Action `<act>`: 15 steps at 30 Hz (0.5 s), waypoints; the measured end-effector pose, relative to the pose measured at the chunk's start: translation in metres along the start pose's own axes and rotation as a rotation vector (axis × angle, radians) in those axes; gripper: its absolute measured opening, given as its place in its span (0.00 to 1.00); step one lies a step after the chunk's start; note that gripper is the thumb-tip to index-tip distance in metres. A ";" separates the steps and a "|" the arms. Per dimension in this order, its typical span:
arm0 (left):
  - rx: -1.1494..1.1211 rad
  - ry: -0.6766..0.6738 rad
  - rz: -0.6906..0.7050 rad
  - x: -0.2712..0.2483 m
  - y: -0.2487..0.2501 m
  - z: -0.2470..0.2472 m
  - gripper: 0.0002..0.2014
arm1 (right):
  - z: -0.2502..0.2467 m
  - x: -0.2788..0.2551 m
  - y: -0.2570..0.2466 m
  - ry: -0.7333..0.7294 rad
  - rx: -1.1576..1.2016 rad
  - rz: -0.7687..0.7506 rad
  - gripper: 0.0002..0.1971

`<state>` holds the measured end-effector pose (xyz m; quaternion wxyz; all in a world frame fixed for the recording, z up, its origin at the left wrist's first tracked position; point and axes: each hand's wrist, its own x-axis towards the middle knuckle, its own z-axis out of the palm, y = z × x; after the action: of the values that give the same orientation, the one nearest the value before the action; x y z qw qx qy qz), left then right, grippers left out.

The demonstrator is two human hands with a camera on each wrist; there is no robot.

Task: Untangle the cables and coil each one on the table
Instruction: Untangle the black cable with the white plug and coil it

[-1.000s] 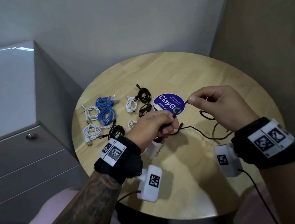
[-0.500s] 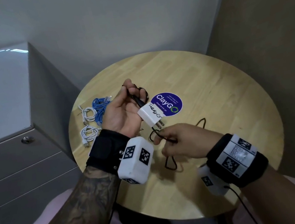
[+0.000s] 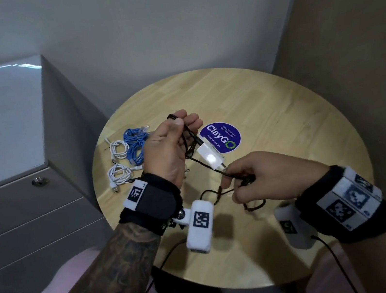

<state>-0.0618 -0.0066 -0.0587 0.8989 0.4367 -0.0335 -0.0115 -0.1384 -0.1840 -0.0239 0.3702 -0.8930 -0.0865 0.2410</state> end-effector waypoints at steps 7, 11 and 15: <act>0.316 -0.057 0.151 -0.011 -0.003 0.007 0.09 | -0.015 -0.012 0.001 0.030 0.126 -0.015 0.05; 0.783 -0.369 -0.015 -0.024 -0.012 0.010 0.13 | -0.025 -0.014 0.006 0.302 0.157 -0.123 0.05; 0.938 -0.491 -0.082 -0.030 -0.013 0.012 0.16 | -0.033 -0.011 0.020 0.388 0.298 -0.126 0.13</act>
<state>-0.0924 -0.0229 -0.0632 0.5714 0.7773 -0.2275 -0.1323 -0.1320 -0.2226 -0.0138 0.5218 -0.8509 -0.0330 0.0515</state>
